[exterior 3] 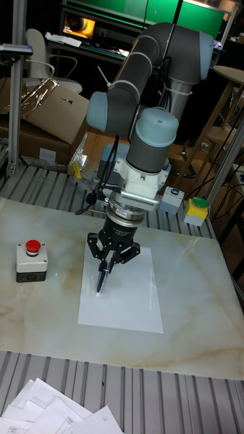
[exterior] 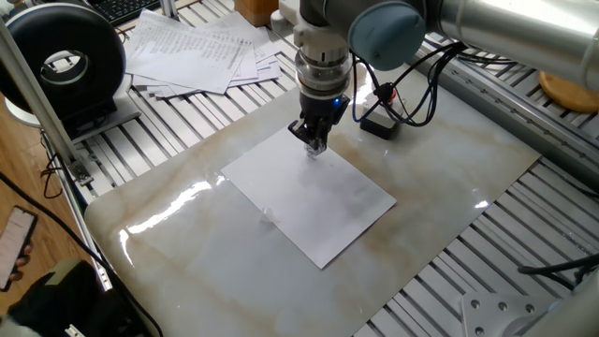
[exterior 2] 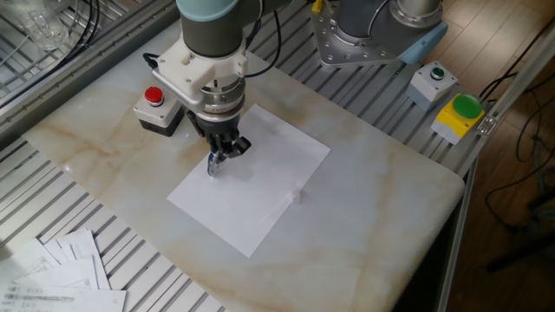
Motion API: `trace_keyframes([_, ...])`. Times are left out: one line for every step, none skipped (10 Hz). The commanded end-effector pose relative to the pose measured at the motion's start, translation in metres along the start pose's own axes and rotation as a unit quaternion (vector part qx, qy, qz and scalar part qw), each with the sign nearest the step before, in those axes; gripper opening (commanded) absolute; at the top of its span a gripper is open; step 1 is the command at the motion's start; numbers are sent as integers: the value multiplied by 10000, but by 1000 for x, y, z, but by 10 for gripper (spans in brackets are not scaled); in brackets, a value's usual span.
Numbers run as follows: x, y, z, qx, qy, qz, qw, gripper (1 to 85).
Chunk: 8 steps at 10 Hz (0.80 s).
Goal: Use the correction tape on paper
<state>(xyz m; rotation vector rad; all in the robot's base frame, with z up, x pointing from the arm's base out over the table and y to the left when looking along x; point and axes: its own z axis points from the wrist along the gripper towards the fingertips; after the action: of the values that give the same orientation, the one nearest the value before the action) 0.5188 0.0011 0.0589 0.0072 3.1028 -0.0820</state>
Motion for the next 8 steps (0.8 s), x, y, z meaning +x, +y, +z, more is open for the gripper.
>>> trace_keyframes([3, 0, 0, -47, 29, -63, 10000, 10])
trace_keyframes([4, -1, -1, -24, 52, -94, 9999, 10])
trace_keyframes([5, -1, -1, -24, 67, -101, 9999, 10])
trace_keyframes([6, -1, -1, -25, 68, -117, 9999, 10])
trace_keyframes([6, -1, -1, -25, 75, -117, 9999, 10])
trace_keyframes([7, -1, -1, -25, 83, -124, 9999, 10])
trace_keyframes([8, -1, -1, -32, 98, -124, 9999, 10])
trace_keyframes([9, -1, -1, -33, 106, -132, 9999, 10])
